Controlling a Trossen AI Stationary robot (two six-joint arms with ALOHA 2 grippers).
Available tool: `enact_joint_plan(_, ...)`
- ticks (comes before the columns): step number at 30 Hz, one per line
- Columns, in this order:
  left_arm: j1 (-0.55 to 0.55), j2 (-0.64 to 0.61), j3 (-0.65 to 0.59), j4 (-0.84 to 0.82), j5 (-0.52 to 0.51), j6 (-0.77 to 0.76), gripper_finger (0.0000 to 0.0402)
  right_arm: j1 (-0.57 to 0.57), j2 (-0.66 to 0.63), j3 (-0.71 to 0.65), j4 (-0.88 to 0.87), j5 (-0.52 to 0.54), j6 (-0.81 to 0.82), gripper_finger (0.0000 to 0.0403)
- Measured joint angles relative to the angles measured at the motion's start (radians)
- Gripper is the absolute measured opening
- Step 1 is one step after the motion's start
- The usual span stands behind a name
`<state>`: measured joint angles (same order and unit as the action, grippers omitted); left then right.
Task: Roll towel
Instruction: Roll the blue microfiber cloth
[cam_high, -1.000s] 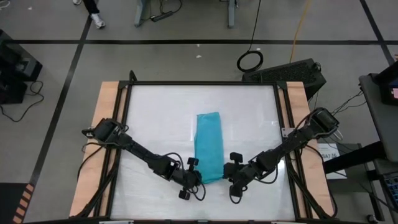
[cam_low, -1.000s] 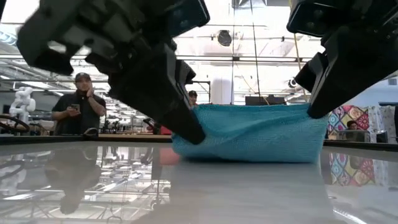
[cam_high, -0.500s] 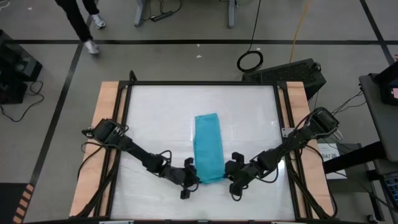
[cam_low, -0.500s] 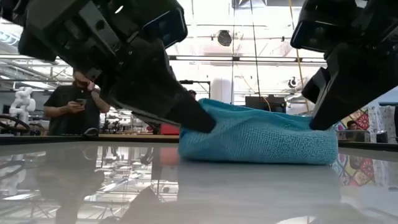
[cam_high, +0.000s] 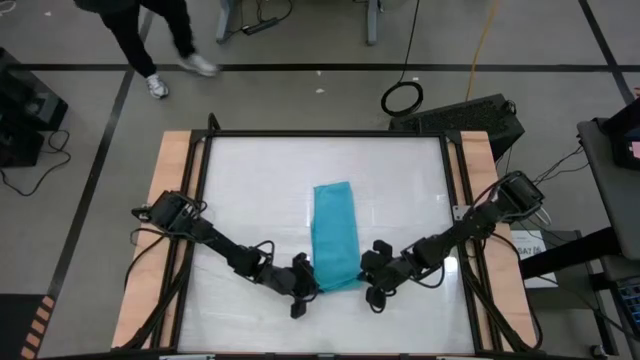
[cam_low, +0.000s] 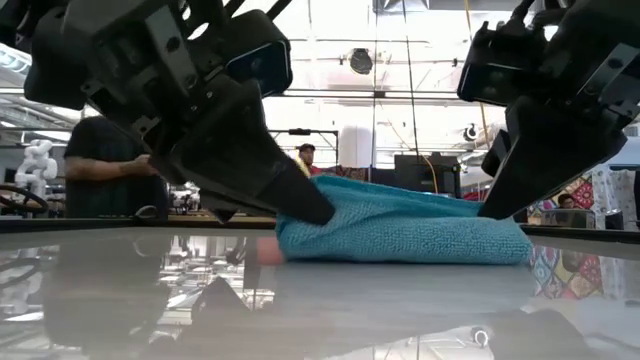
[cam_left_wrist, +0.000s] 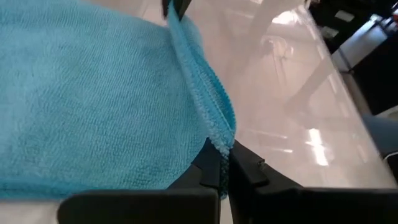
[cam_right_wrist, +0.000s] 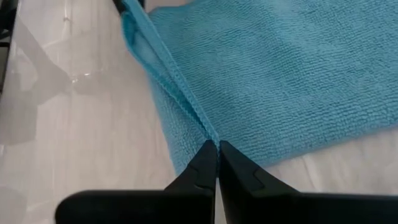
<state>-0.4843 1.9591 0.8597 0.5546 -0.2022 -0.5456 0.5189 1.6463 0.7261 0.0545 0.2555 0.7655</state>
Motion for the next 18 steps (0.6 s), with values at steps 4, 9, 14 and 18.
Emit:
enact_joint_plan(4, 0.000, 0.000, 0.000, 0.005, -0.001, -0.044, 0.0009, -0.008, 0.008, 0.000, -0.003, -0.016, -0.002, 0.0006)
enact_joint_plan(9, 0.000, 0.000, -0.001, -0.024, -0.025, -0.090, 0.0010, -0.014, 0.042, 0.000, 0.006, -0.050, 0.004, 0.0010)
enact_joint_plan(14, 0.000, 0.000, -0.001, -0.044, -0.044, -0.129, 0.0013, -0.014, 0.054, 0.000, 0.005, -0.034, 0.002, 0.0016)
enact_joint_plan(18, -0.002, 0.000, -0.001, -0.053, -0.057, -0.151, 0.0014, -0.013, 0.054, -0.001, 0.001, -0.024, -0.031, 0.0058)
